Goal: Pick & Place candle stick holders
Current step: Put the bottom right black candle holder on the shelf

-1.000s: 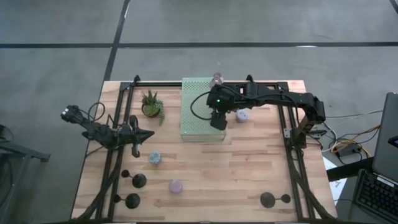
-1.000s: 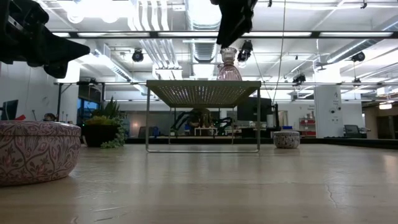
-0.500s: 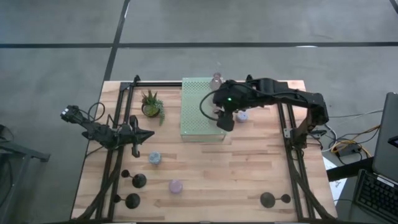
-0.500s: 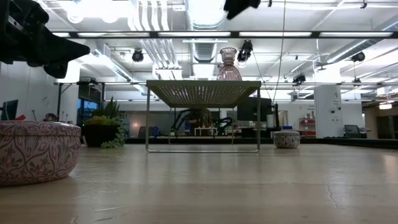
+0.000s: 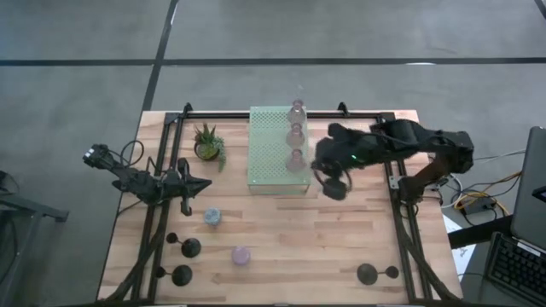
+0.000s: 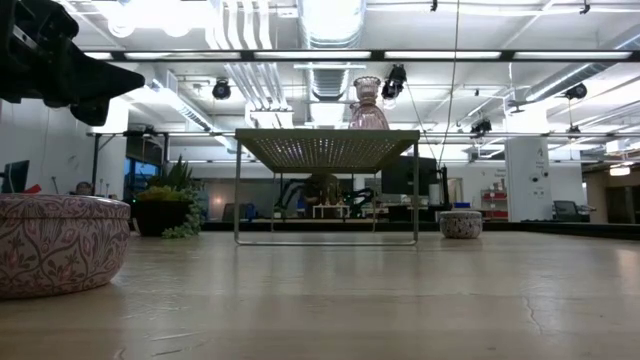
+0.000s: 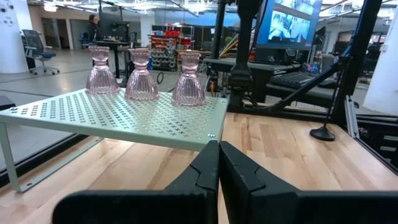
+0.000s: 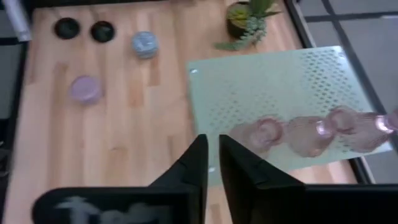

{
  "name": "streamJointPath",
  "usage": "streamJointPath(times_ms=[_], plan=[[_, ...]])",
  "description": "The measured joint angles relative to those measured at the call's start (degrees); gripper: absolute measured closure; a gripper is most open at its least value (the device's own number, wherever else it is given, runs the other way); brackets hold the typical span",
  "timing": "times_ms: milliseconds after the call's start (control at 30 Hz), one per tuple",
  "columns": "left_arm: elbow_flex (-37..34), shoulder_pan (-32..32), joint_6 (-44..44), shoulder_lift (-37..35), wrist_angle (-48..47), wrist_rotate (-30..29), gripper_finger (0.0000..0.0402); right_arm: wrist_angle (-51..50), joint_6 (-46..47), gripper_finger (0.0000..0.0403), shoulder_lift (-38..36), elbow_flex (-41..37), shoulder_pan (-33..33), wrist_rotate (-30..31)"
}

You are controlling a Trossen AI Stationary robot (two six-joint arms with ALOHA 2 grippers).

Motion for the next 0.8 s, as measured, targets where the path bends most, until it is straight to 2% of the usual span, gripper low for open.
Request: streamJointPath(times_ms=[100,300,467,533,667,800], plan=[[0.00,0.01,0.00,0.00,0.00,0.00,0.0388,-1.93,2.53,0.0391,-2.68,-2.03,2.65,0.22],[0.00,0.01,0.00,0.00,0.00,0.00,0.0388,-6.79,12.31,0.0394,-8.78,-9.42,10.32,2.66],[0.00,-0.01,0.00,0.00,0.00,0.00,0.0388,-6.41,25.14,0.0394,-13.46,-14.66,17.57,-0.11],[0.00,0.01,0.00,0.00,0.00,0.00,0.0388,-6.32,31.18,0.0394,-14.75,-16.67,20.56,0.81],[0.00,-0.01,0.00,0.00,0.00,0.00,0.0388,-6.44,41.45,0.0381,-16.67,-21.32,25.37,1.04],[0.00,0.00,0.00,0.00,0.00,0.00,0.0388,-6.53,50.59,0.0347,-17.40,-25.79,29.90,-1.12]])
